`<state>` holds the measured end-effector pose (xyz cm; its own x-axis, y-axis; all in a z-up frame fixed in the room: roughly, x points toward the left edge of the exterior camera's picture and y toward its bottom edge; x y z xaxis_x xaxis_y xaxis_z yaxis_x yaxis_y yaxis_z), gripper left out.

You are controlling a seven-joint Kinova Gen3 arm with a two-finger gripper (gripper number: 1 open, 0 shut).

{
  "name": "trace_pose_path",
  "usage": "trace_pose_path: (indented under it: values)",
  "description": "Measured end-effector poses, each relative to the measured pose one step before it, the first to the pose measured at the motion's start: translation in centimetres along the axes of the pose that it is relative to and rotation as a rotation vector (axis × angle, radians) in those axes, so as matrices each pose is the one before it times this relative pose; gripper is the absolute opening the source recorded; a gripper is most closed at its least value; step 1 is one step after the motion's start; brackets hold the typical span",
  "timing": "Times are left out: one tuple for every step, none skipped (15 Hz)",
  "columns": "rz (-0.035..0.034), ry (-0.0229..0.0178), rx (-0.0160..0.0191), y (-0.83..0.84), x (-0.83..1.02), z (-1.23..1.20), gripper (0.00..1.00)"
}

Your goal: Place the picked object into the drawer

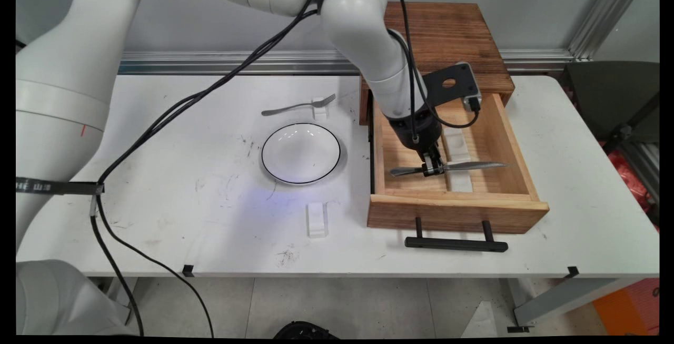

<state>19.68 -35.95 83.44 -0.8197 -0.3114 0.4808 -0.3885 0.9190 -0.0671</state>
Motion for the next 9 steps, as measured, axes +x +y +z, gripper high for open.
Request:
trace_pose_path:
  values:
    - [-0.00256, -0.00008, 0.00114, -0.063, -0.123, 0.218, 0.00]
    - [-0.00213, 0.00017, 0.00130, -0.065, -0.097, 0.174, 0.00]
    - [-0.00251, 0.00014, 0.00075, -0.057, -0.092, 0.179, 0.00]
    - [-0.00305, 0.00013, 0.00117, -0.081, -0.117, 0.248, 0.00]
    - [-0.00141, 0.00028, 0.00000, -0.027, -0.064, 0.145, 0.00]
    - [-0.00237, 0.00038, -0.00091, -0.025, -0.084, 0.206, 0.00]
    - [-0.00187, 0.00035, -0.00180, -0.010, -0.093, 0.242, 0.00]
    - [-0.00193, -0.00019, -0.00207, 0.002, -0.102, 0.228, 0.00]
    - [-0.00147, 0.00000, -0.00146, -0.004, -0.093, 0.169, 0.00]
